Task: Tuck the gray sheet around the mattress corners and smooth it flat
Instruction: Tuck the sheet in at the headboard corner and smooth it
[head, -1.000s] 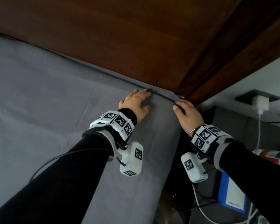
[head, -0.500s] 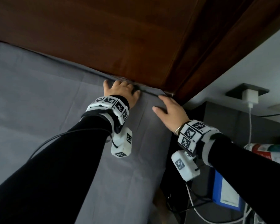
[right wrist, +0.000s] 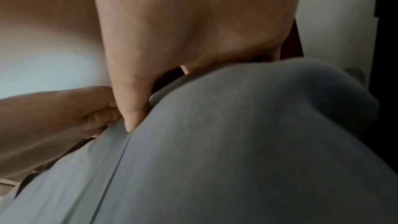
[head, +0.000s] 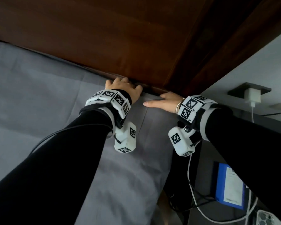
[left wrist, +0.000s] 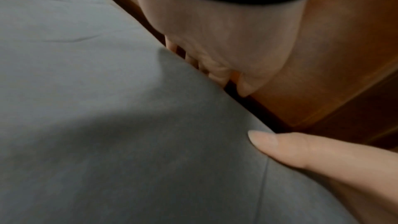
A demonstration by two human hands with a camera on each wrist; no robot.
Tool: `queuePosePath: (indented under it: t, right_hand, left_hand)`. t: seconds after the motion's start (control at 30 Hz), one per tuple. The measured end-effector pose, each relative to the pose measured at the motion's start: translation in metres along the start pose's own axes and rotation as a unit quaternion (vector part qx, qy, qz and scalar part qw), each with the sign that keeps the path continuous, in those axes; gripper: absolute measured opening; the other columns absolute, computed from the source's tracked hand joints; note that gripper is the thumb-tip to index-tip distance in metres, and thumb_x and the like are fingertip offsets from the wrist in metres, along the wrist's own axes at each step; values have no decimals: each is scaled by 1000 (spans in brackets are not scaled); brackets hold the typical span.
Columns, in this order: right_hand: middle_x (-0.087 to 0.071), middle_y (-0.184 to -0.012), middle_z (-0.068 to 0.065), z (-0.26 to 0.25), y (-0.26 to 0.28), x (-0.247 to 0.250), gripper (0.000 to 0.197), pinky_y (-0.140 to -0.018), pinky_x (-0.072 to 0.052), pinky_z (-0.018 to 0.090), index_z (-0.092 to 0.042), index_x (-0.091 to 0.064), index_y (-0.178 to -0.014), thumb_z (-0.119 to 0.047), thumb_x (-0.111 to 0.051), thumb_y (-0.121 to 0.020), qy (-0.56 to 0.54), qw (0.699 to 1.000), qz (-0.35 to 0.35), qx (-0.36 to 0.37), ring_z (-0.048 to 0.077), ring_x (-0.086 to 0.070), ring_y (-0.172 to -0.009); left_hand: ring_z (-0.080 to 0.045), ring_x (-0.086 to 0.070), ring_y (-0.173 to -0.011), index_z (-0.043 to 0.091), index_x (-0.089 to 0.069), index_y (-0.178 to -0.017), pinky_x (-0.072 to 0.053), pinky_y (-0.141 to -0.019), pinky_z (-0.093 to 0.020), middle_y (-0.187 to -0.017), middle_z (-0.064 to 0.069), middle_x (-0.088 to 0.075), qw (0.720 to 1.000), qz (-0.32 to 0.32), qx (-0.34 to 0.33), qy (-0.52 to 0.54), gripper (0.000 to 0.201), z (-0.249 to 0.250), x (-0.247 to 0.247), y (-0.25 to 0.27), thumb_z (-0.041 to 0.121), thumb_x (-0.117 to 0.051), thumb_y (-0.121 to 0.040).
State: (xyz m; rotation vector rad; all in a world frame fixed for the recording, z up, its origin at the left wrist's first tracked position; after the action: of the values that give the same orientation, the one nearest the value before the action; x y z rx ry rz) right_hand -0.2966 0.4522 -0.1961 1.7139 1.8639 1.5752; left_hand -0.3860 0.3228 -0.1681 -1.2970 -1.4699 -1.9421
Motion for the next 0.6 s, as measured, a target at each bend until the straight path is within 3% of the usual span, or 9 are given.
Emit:
queuePosePath:
  t: [0.1,0.23,0.3,0.37,0.43,0.53,0.6]
  right_hand:
    - [-45,-147,2,8,-5,-3,106,-111,-35,34,-18,-42,-141,-79,-63,-56,-18,1000,7,-15,21,-45,-133]
    - [-42,-148,2,18,-2,-2,87,-109,-33,32,-20,-41,-140,-72,-56,-72,-30,999,15,-20,23,-41,-135]
    - [-46,-145,2,30,3,-2,84,-107,-35,34,-22,-45,-137,-75,-52,-73,-45,998,32,-34,25,-44,-132]
    - [-50,-141,6,42,10,2,76,-105,-35,35,-19,-49,-134,-72,-45,-80,-44,996,68,-46,29,-46,-130]
    - [-56,-134,12,52,17,11,62,-103,-36,35,-13,-55,-128,-60,-40,-90,-40,990,128,-44,33,-49,-126]
    - [-62,-127,13,60,29,19,38,-100,-38,29,-12,-60,-123,-35,-47,-95,-89,970,225,-4,30,-53,-122]
    - [-61,-128,10,63,27,11,35,-100,-36,26,-12,-60,-123,-30,-49,-95,-150,967,207,17,26,-53,-123]
  left_hand:
    - [-26,-31,-137,30,-44,-135,-20,-109,-44,-147,-2,-39,1000,-17,-10,0,52,0,-12,-4,45,-17,-93]
    - [-24,-30,-140,24,-45,-136,-19,-113,-41,-148,-5,-41,998,28,-15,55,54,0,-13,-6,49,-27,-93]
    - [-27,-31,-139,20,-48,-135,-20,-117,-39,-148,-9,-39,989,52,-20,134,48,-5,-11,-4,41,-39,-93]
    - [-29,-40,-134,18,-55,-130,-29,-115,-37,-145,-8,-44,975,83,-19,205,42,-9,-6,0,29,-46,-91]
    - [-28,-46,-129,17,-60,-125,-34,-112,-37,-139,-7,-50,967,105,-29,230,37,-5,-1,7,21,-47,-90]
    - [-26,-45,-129,18,-61,-123,-34,-111,-40,-136,-4,-54,961,122,-73,237,36,13,3,19,16,-47,-89]
    - [-25,-39,-133,21,-58,-126,-30,-113,-39,-140,-2,-50,964,108,-91,226,38,25,-1,25,17,-46,-91]
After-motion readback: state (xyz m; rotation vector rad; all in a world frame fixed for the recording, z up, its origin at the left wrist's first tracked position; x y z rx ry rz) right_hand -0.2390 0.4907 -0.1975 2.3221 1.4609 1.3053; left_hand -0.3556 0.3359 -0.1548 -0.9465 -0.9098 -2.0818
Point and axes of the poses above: each hand's wrist, its own y-axis away from the middle knuckle, its own x-axis out of the back of the hand, z = x × y, the point moved 7 cm from there along -y, towards the middle knuckle
